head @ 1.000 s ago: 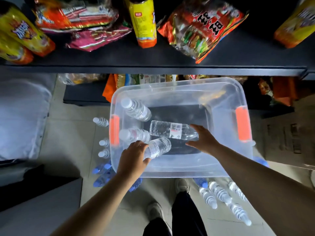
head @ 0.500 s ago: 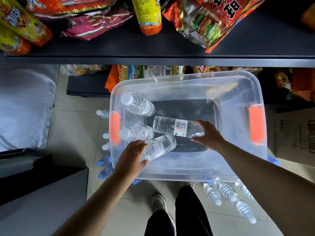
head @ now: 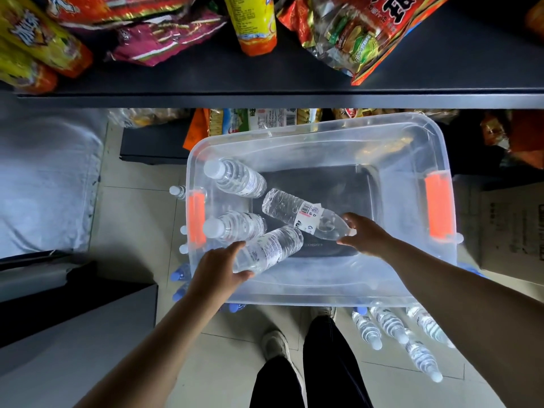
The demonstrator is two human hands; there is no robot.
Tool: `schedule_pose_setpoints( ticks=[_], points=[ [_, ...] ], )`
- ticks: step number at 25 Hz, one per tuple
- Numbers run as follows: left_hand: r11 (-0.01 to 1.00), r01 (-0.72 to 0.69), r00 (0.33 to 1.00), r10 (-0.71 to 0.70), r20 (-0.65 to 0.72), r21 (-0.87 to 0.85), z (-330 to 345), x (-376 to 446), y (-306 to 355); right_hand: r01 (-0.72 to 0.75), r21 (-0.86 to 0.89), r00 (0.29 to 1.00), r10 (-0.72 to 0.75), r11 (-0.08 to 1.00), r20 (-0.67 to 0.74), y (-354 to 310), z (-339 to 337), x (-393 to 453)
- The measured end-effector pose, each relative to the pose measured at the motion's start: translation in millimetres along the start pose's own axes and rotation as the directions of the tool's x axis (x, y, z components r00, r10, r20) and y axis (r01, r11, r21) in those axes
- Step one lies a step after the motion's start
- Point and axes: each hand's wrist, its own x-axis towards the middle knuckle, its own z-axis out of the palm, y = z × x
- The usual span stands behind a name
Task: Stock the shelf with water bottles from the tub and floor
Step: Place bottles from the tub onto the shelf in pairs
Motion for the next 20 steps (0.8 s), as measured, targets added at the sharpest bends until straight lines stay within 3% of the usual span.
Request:
schedule_pose_setpoints(
  ticks=[5,11,14,20],
  points=[
    [0.978,0.114,0.985,-0.134,-0.109,-0.177,3.9,-9.8,19.2,0.022,0.113,0.998,-0.015,0.993,-0.060,-13.6,-10.2,-16.9],
    [0.919,0.148,0.951,-0.234,-0.202,-0.366,7.0,-6.2,37.3,0.115,0.160,0.922,-0.046,0.980,-0.384,-55.6,-25.4,-32.6],
    [0.937,0.076,0.962,-0.158,-0.221,-0.341,6.0,-6.1,45.9,0.148,0.174,0.860,-0.040,0.974,-0.509,-82.1,-23.2,-44.7],
    [0.936,-0.152,0.954,0.054,-0.296,-0.318,-37.9,-29.3,58.1,0.262,-0.154,0.789,-0.303,0.953,-0.535,-125.1,-37.7,-97.7]
  ],
)
